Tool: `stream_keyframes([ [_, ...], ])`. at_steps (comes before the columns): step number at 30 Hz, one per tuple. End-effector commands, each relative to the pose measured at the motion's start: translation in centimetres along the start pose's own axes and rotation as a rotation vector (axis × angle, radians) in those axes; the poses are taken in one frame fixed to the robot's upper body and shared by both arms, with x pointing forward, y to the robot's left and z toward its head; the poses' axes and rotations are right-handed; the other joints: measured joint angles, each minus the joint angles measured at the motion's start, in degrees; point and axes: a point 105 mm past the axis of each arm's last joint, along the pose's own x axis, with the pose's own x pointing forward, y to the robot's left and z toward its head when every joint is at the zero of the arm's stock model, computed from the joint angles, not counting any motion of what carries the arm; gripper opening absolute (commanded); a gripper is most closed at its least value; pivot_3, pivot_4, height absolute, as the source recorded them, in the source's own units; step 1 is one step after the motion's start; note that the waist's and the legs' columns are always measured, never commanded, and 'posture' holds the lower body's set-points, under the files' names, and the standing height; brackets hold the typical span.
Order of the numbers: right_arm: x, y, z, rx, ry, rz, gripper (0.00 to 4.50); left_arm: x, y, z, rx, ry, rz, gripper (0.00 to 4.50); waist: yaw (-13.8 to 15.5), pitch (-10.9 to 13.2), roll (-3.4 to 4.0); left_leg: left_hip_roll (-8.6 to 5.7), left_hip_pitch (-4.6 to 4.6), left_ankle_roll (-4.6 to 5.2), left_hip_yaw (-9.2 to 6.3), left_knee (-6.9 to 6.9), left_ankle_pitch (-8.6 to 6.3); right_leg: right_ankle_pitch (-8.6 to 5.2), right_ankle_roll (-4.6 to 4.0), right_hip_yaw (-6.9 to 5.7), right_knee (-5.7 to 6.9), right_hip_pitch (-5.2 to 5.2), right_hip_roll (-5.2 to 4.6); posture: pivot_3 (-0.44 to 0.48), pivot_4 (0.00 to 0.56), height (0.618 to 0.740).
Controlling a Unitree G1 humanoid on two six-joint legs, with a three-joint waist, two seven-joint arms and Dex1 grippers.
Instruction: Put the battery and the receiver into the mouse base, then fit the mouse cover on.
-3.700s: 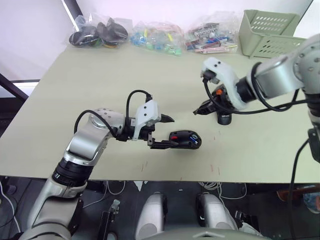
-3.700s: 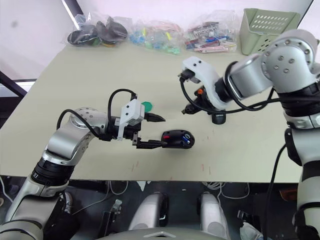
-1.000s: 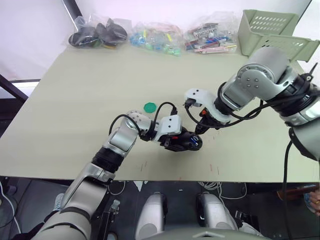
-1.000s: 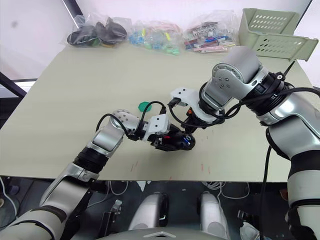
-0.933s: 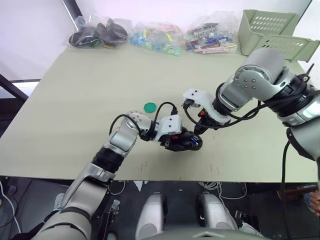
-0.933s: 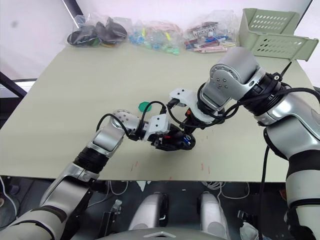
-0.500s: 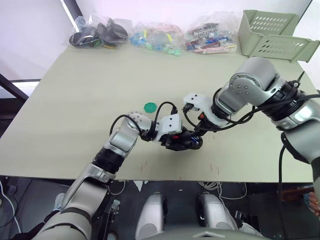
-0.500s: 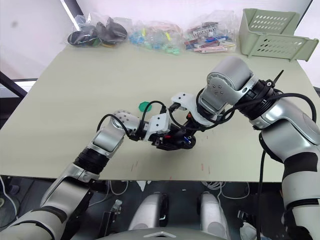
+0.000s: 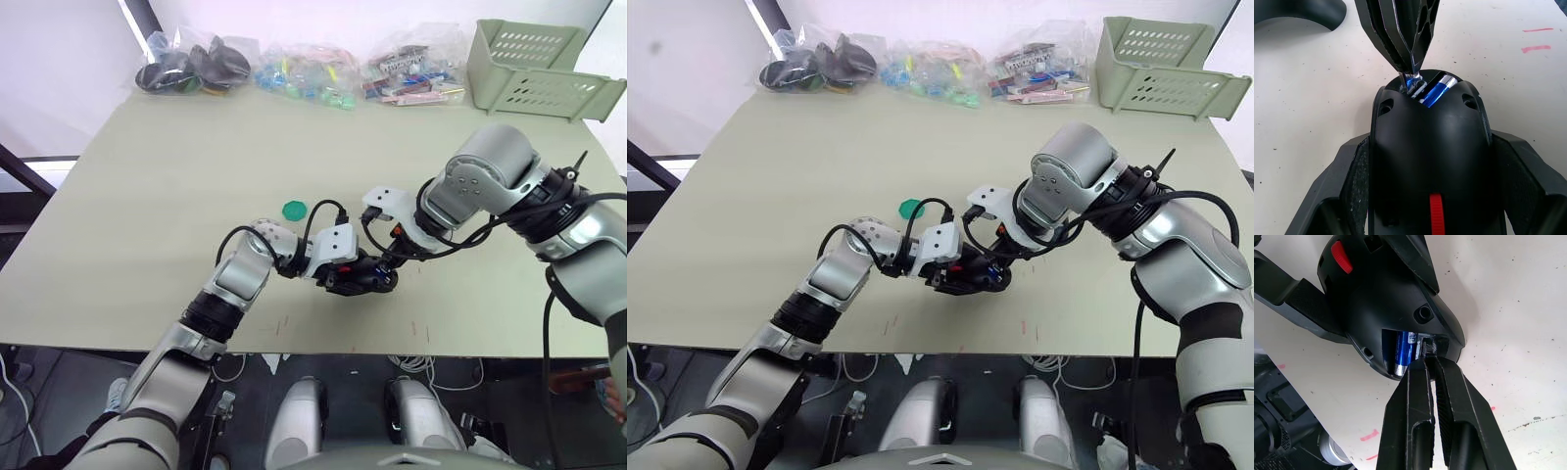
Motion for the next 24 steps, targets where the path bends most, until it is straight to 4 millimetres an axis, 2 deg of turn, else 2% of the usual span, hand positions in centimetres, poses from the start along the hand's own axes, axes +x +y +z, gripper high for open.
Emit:
stream_keyframes([
  [1,0.01,0.02,0.02,-0.003,-0.008,0.0,0.0,0.19,-0.16,0.51,0.024,-0.006,-0.002,2.92,-0.01,0.0,0.0,0.0,0.01,0.0,0.0,0.0,0.0,0.0,0.0,0.0,0.0,0.0,0.0,0.0,0.15,0.74],
  [6,0.24,-0.09,-0.1,-0.009,-0.003,-0.013,0.0,0.18,-0.07,0.46,0.023,-0.002,0.002,2.92,-0.03,-0.01,0.0,0.0,0.05,0.0,0.0,0.0,0.0,0.0,0.0,0.0,0.01,0.04,0.0,0.0,0.15,0.74],
  [14,0.21,0.63,0.87,-0.026,-0.025,0.007,0.0,0.2,0.03,0.47,0.021,-0.002,0.006,2.92,-0.09,-0.02,-0.01,0.0,0.1,0.0,-0.01,0.0,0.0,0.0,0.0,0.0,0.02,0.08,0.01,0.0,0.15,0.74],
  [24,0.2,0.23,0.04,-0.052,0.016,-0.023,0.0,0.18,0.05,0.38,0.017,0.001,0.012,2.92,-0.02,-0.01,-0.01,0.0,0.14,0.0,-0.02,0.0,0.0,0.0,0.0,0.01,0.02,0.13,0.02,0.0,0.15,0.74],
])
